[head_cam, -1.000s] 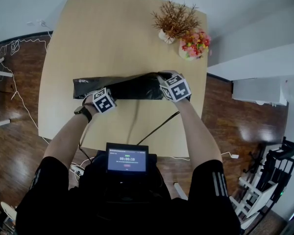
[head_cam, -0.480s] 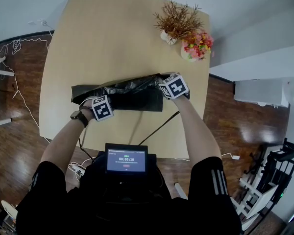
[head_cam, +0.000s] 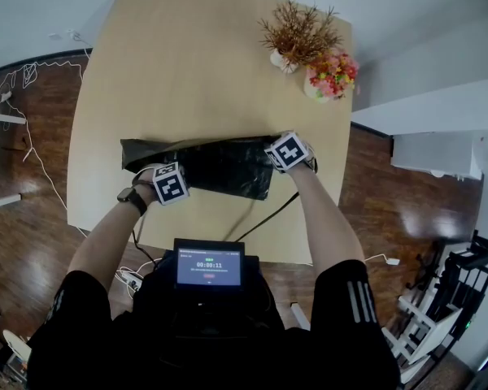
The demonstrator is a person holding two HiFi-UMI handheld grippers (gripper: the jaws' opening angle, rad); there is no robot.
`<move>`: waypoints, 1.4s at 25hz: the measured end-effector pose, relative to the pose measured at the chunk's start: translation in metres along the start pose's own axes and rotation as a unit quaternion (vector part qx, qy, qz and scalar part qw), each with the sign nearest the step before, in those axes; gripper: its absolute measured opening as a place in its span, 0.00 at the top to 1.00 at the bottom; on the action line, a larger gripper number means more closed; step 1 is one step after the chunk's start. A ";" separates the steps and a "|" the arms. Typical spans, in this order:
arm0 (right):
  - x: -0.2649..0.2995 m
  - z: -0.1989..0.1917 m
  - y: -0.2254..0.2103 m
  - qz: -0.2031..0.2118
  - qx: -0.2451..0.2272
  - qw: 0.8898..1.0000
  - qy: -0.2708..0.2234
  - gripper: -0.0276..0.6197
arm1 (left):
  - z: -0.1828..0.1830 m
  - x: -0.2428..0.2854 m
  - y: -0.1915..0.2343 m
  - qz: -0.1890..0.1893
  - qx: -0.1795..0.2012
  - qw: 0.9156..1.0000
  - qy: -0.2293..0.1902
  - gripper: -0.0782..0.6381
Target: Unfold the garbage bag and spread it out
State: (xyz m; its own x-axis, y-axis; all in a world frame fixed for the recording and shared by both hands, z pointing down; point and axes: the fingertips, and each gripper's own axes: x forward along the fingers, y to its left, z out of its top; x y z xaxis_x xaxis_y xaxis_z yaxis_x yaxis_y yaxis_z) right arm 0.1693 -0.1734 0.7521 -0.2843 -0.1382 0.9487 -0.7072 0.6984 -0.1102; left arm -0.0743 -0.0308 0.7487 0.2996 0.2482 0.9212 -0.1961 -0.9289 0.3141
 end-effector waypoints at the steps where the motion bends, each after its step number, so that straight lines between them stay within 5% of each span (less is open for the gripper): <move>1: -0.001 -0.001 -0.001 -0.003 0.000 1.000 -0.003 0.78 | 0.000 0.000 0.000 0.001 0.000 1.000 0.000 0.73; 3: -0.005 0.001 -0.002 -0.011 0.001 1.000 -0.014 0.66 | 0.001 0.000 0.001 0.002 0.000 1.000 -0.001 0.73; 6: -0.015 0.009 -0.004 -0.016 0.009 0.999 -0.045 0.63 | 0.002 -0.001 0.002 0.006 0.001 1.000 -0.003 0.73; 15: -0.081 0.016 0.015 -0.008 0.053 0.988 -0.146 0.62 | 0.011 -0.010 0.004 0.013 -0.005 1.000 -0.027 0.73; 23: -0.137 0.035 0.051 -0.121 -0.052 0.974 -0.182 0.62 | 0.017 -0.034 0.015 0.059 -0.018 0.996 -0.062 0.73; 35: -0.103 0.046 0.157 -0.052 -0.177 0.969 -0.164 0.63 | 0.045 -0.082 0.065 0.139 -0.036 0.984 -0.102 0.73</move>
State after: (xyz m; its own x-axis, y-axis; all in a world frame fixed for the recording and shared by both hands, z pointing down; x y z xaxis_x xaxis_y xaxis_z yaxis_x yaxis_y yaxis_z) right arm 0.0578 -0.0822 0.6235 -0.4556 -0.3958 0.7973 -0.4926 0.8582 0.1446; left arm -0.0697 -0.1233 0.6834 0.4042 -0.0795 0.9112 -0.3599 -0.9297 0.0785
